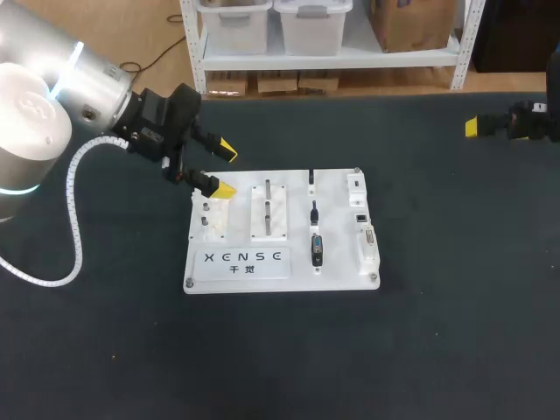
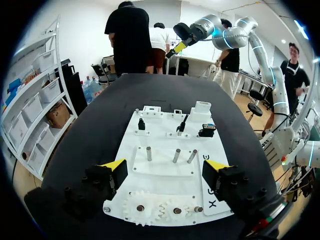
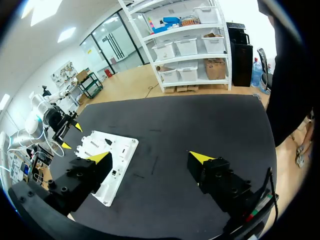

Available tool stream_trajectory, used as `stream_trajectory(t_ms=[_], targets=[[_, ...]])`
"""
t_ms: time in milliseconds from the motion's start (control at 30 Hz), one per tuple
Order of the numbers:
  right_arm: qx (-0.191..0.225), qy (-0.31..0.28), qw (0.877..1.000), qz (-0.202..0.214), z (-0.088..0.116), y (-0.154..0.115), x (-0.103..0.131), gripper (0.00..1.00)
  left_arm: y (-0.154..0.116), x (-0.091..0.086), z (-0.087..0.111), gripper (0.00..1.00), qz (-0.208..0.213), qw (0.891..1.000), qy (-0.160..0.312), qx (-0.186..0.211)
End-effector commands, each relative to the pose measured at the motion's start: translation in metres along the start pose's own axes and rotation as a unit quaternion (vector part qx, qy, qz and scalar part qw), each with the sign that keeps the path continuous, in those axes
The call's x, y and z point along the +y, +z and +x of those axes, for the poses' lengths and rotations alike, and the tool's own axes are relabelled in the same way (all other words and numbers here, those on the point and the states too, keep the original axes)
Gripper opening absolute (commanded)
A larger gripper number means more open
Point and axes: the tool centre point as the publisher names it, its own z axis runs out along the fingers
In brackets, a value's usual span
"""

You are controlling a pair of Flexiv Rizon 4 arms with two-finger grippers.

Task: Insert the USB connector, Ethernet cable, and multi-pin plug into their matching sockets one by one.

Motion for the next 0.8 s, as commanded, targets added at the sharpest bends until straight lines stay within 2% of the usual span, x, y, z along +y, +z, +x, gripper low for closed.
stream_trajectory(t_ms=[33,367,467,633,700,800], targets=[[0.000,0.000,1.000,0.001,0.000,0.000,0.000,1.00,0.001,0.001,0.000,1.00,0.002,1.000,0.000,0.002],[0.000,0.000,1.000,0.001,0.000,0.000,0.000,1.00,0.001,0.001,0.000,1.00,0.002,1.000,0.000,0.002],[0.028,-0.012,0.999,0.019,-0.007,0.020,0.018,1.00,0.001,0.001,0.000,1.00,0.002,1.000,0.000,0.002],[0.084,-0.036,0.993,0.078,-0.018,0.057,0.049,1.00,0.001,0.001,0.000,1.00,0.002,1.000,0.000,0.002],[0.083,-0.034,0.992,0.094,-0.024,0.071,0.062,1.00,0.001,0.001,0.000,1.00,0.002,1.000,0.000,0.002],[0.110,-0.032,0.985,0.125,-0.027,0.092,0.079,1.00,0.001,0.001,0.000,1.00,0.002,1.000,0.000,0.002]])
